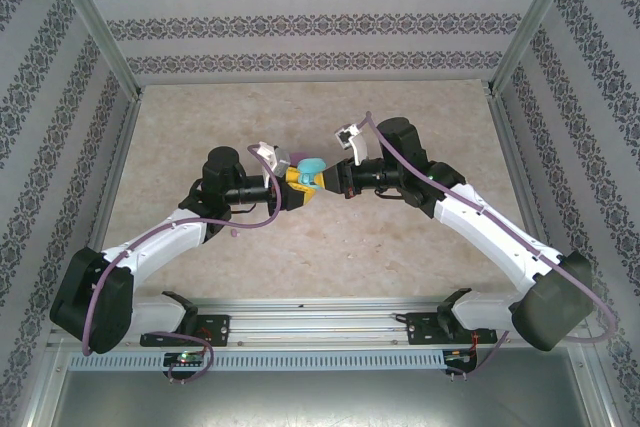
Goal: Insert the wireless bluetooth earbuds into the charging case
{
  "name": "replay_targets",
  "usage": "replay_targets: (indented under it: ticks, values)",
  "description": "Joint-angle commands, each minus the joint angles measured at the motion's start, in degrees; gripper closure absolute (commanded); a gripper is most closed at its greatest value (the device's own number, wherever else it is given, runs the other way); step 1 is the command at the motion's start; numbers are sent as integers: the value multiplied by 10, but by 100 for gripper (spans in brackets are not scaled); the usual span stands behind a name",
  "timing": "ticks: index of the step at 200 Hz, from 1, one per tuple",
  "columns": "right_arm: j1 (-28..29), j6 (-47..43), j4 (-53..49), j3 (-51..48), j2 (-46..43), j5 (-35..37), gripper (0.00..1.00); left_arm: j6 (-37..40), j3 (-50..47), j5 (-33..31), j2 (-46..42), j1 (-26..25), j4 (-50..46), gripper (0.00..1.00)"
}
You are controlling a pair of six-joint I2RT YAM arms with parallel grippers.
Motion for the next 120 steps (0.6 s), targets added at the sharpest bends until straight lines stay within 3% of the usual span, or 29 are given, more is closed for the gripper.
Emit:
replay_targets:
  ticks: [1,120]
  values:
    - [-6,-17,-26,12,8,10,93,-9,11,19,-5,-8,46,87]
    - [-10,-23,-29,26,17,8,93,-13,13,21,-7,-9,46,87]
